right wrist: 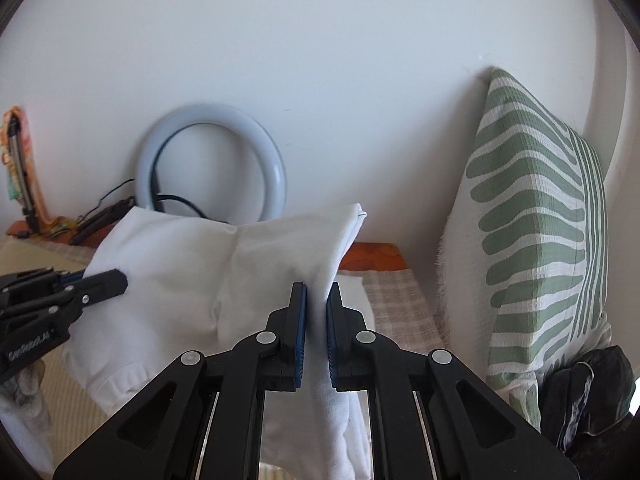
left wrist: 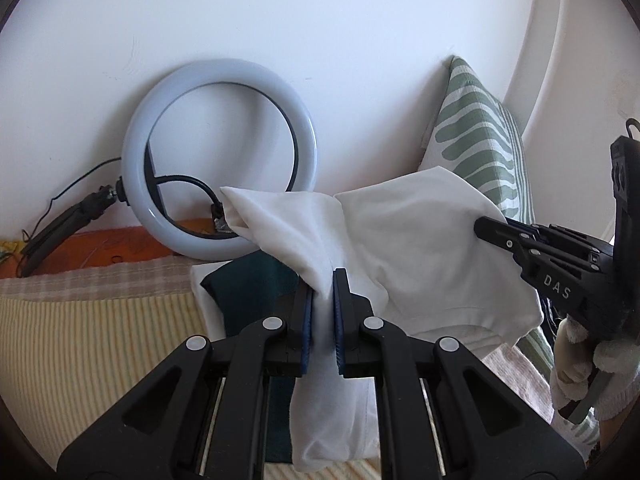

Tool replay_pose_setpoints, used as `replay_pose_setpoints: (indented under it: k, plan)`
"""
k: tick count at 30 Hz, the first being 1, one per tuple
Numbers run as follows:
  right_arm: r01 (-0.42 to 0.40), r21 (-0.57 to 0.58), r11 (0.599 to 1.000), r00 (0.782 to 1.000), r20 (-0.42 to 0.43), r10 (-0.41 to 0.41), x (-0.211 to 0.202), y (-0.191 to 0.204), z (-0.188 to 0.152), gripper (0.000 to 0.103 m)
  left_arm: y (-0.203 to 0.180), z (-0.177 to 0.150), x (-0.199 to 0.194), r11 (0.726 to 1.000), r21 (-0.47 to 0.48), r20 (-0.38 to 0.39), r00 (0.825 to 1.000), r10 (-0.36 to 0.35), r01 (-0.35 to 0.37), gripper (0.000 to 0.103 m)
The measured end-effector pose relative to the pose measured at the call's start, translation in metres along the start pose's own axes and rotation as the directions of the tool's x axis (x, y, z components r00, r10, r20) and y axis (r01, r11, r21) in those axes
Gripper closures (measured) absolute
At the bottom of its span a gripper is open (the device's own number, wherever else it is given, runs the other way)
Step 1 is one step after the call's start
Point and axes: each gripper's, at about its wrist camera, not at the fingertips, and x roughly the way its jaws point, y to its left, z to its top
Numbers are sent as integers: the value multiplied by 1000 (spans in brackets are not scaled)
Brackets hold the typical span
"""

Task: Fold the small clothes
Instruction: 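Carry the folded shirt onto the clothes stack and open both grippers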

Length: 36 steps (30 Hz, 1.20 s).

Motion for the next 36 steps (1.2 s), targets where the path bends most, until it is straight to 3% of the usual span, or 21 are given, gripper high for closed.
replay_pose_setpoints:
  k: [7,12,16,17,28,36]
  plan:
    - [24,6,1000,999,-35,-24,45,-11,-10,96,-4,-14,33,997,53,-32,998,60,-58,96]
    - [89,-35,995,993,-77,-91,69,-10,-20,95,-3,-23,43,993,69,-61,993,98,-94,95]
    - [149,-85,985,983,-93,-156,76,-9,-21,94,3,-28,42,989,71,-84,987,137,-131,69]
    - [154,-86,984,982,-95,-162,77,-9,-20,94,5,-29,41,989,67,-85,986,141,-135,68]
    - [145,-51,988,986,-71,-148,43,2,-6,94,2,-27,-3,987,76,-51,988,147,-143,68]
    - [120,-29,992,992,-35,-121,-8,12,4,94,-12,-24,-69,986,83,11,990,141,-141,68]
